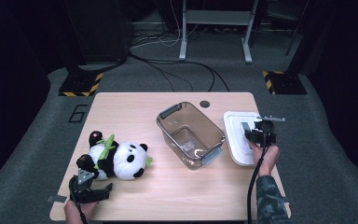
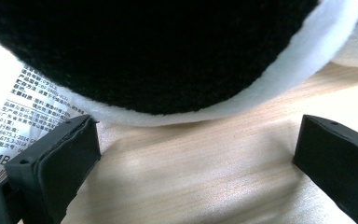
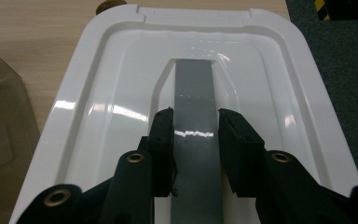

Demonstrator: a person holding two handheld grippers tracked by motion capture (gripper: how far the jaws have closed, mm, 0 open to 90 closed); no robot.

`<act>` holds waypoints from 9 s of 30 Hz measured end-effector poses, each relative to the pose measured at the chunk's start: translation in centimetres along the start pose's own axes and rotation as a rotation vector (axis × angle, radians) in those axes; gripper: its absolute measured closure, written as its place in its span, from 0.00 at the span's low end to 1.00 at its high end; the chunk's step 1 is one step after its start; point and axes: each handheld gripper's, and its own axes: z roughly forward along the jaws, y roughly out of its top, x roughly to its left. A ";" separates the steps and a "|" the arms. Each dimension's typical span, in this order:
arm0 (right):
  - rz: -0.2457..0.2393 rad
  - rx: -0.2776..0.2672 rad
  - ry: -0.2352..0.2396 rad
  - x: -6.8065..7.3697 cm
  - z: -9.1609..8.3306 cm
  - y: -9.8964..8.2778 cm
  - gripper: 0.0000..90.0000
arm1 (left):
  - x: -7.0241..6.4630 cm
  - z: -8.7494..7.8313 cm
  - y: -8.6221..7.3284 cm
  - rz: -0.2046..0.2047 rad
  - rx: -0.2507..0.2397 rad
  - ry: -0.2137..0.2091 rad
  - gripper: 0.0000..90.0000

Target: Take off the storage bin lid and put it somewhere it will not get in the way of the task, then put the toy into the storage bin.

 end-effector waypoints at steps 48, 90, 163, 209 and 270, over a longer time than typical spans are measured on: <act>-0.010 0.014 0.008 0.3 3.0 -3.9 0.19 | 0.0 0.0 0.0 -0.004 0.005 -0.006 0.00; -0.295 0.057 0.200 8.4 -1.0 -14.0 0.00 | 0.0 -0.1 0.0 0.006 0.009 -0.003 0.00; -0.332 0.030 0.187 8.9 -0.5 -14.6 0.00 | -1.0 -1.9 13.3 0.049 -0.019 -0.078 0.19; -0.332 0.029 0.188 8.9 -0.5 -14.6 0.00 | -1.3 -2.5 12.6 0.124 -0.071 -0.083 0.85; -0.334 0.029 0.188 8.9 -0.4 -14.6 0.00 | -4.0 -7.9 23.3 0.309 -0.269 -0.395 0.85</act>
